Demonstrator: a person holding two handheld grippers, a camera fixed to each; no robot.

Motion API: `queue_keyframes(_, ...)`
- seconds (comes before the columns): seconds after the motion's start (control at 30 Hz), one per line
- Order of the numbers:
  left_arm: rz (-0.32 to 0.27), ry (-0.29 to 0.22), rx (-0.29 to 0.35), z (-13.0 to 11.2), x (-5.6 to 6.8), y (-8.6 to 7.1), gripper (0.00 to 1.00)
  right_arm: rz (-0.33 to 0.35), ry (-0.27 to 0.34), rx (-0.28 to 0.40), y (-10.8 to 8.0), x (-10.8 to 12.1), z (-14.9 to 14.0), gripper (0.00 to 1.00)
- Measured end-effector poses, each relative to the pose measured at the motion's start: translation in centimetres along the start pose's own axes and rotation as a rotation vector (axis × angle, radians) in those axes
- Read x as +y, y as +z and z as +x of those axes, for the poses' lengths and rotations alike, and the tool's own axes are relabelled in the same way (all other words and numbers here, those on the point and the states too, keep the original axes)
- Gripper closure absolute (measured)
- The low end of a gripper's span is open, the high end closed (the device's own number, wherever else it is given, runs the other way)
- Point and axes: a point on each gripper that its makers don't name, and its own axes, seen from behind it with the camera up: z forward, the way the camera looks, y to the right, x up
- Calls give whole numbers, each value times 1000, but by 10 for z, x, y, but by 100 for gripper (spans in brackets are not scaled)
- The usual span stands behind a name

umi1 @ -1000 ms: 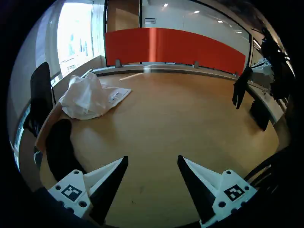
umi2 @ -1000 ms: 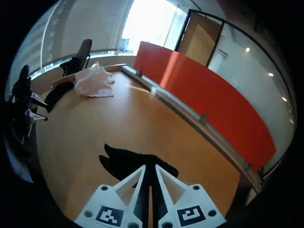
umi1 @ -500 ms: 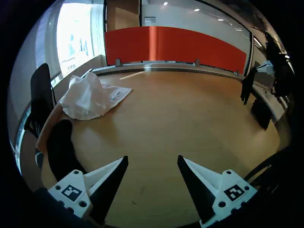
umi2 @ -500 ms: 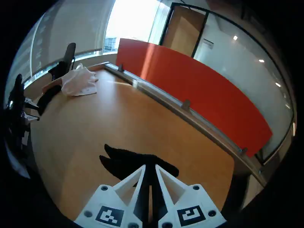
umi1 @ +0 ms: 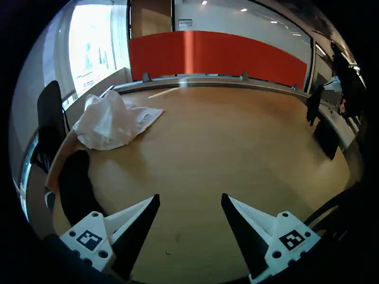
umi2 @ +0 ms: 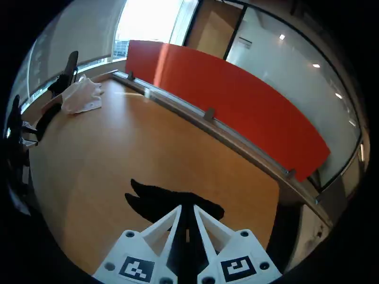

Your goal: Fold towel

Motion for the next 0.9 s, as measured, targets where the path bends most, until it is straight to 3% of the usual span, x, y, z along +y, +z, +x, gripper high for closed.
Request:
queue_keyframes(0.5, 4, 14, -7, 5, 5, 1, 4, -64, 42, -44, -12, 51, -25, 98)
queue_keyframes(0.9, -7, 29, -9, 11, 12, 4, 4, -84, 73, -64, -22, 65, -46, 98)
